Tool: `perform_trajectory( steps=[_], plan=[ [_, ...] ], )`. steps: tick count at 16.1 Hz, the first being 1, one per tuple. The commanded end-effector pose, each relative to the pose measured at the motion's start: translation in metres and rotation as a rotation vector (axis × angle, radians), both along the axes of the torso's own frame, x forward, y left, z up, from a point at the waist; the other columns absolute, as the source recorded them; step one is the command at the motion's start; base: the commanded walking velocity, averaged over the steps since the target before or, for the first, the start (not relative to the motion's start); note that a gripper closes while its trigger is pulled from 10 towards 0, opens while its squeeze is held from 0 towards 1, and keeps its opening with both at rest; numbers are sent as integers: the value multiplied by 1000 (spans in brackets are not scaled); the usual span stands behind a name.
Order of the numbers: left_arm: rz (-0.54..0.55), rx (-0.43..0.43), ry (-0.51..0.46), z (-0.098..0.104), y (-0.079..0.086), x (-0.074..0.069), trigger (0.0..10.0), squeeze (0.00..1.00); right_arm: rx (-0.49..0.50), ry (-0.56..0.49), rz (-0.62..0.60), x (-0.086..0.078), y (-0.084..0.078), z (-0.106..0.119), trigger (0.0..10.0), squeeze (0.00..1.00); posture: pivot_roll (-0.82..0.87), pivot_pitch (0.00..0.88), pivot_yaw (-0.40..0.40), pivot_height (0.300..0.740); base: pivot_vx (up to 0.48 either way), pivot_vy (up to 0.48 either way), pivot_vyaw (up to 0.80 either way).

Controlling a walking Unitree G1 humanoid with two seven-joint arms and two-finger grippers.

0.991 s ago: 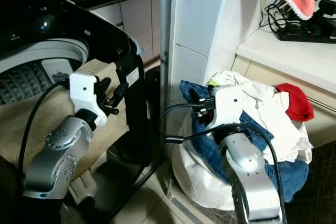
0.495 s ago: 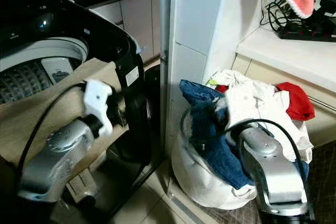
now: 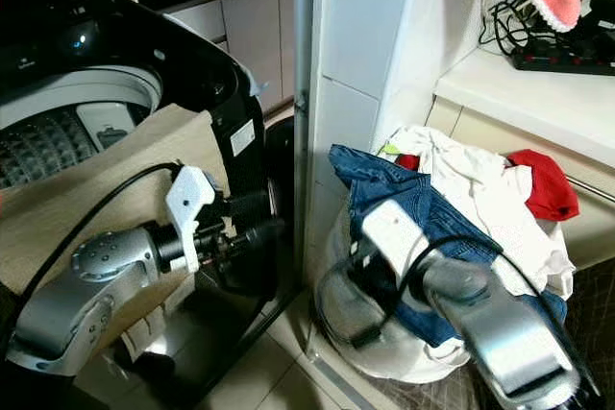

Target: Clothes washing

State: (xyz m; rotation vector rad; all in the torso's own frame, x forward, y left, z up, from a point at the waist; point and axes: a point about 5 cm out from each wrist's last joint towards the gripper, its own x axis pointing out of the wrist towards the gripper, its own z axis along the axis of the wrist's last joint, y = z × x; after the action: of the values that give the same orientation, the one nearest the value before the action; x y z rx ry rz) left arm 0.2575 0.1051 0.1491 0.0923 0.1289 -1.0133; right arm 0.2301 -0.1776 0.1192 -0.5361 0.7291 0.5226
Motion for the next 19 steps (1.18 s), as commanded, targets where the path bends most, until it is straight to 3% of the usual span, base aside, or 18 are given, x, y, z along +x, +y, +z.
perform_trajectory(
  steps=[1, 2, 4, 11, 19],
  plan=[
    [-23, 16, -16, 4, -2, -1, 10000, 0, -63, -15, -6, 4, -5, -3, 10000, 0, -99, 0, 20, 740, 0, 0, 0],
    [-29, 15, -19, 6, -2, -1, 10000, 0, -39, -13, -33, 7, -7, -6, 10000, 0, -94, 0, 16, 740, 0, 0, 0],
    [-58, 9, -8, 6, -2, -3, 10000, 0, -27, 3, -49, 8, -8, -8, 0, 0, -92, 0, 14, 740, 0, 0, 0],
    [-65, 11, -11, 5, -4, -2, 10000, 0, -56, 27, -69, 8, -20, -19, 0, 0, -95, 0, 20, 740, 0, 0, 0],
    [-57, 14, -15, 5, -4, -1, 10000, 0, -49, 9, -66, 10, -22, -18, 0, 0, -93, 0, 22, 740, 0, 0, 0]
  ],
)
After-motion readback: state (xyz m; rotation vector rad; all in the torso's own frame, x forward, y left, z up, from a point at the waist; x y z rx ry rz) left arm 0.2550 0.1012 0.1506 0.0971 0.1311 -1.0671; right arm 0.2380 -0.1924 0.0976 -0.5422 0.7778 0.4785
